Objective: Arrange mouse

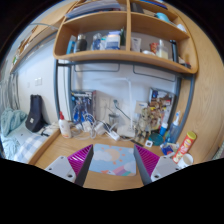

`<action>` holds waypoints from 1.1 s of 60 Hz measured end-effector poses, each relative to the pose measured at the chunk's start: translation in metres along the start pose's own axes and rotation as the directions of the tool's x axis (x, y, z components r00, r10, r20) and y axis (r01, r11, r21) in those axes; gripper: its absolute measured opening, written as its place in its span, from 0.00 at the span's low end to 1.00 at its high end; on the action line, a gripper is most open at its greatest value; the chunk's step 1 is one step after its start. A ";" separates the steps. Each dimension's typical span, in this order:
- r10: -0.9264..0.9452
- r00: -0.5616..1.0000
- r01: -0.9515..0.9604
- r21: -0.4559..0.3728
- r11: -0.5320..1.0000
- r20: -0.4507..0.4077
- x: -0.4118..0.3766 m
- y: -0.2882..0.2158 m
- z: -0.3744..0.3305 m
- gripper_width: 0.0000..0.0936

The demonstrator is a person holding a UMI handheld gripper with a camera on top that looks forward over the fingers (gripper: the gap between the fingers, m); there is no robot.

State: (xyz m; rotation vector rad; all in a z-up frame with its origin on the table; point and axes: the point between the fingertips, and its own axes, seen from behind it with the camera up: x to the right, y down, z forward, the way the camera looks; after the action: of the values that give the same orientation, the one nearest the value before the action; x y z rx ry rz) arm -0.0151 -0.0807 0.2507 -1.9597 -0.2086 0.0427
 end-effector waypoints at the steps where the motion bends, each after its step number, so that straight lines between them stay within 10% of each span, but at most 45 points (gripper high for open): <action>1: 0.002 1.000 -0.002 -0.009 1.000 -0.012 0.005 0.010 0.003 0.87; 28: 0.073 0.985 -0.111 -0.254 0.961 -0.157 0.129 0.194 0.102 0.86; 59: 0.126 0.985 -0.154 -0.263 0.953 -0.120 0.197 0.186 0.259 0.83; 66: 0.130 0.984 -0.157 -0.251 0.955 -0.121 0.204 0.182 0.268 0.62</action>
State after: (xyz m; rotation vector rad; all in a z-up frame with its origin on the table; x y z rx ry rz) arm 0.1742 0.1299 -0.0074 -2.2306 -0.0015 0.0085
